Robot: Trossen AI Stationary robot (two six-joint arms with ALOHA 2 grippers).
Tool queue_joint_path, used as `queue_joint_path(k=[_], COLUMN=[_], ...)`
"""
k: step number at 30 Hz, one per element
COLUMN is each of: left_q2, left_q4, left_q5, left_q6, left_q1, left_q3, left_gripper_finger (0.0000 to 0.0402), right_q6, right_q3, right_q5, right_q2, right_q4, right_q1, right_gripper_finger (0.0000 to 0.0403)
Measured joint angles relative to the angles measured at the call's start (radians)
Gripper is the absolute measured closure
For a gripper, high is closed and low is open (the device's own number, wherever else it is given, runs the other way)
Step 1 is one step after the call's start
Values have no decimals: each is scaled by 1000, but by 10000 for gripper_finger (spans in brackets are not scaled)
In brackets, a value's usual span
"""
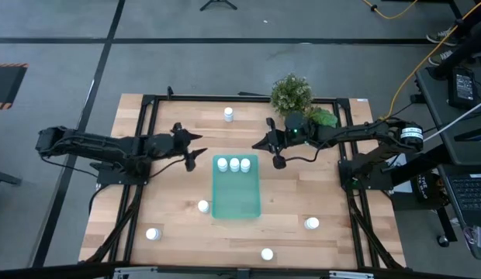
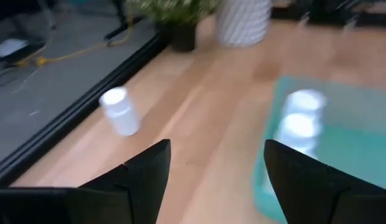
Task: Pick and place pill bottles into a basket
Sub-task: Put the white pill bottle into the green bin
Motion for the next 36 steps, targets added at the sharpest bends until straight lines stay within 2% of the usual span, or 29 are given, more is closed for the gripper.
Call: queue_joint_path(k=[4,10,16,22,31,36], left_q2=[112,252,395,561,747,798], left_q4=[0,63,32,-67,-330,-340], left_q5=[15,216,338,366,310,305], left_q6=[83,181,213,232,222,222], left_q1=[120,300,438,462,462,461], left_q3=[37,129,269,451,739,805], left_gripper_finger=[150,150,150,150,150,150], right_q6=[-3,-4,-4,-4,-4,0], right_q3=[0,0,0,0,0,1], right_q5=[0,2,2,2,2,2], right_q2=[0,0,0,0,0,0], right_q4=[29,34,32,20,-39,-44], right_q1=[-18,-54,-88,-107,-111,-111], right_gripper_finger=[392,400,389,392,391,385])
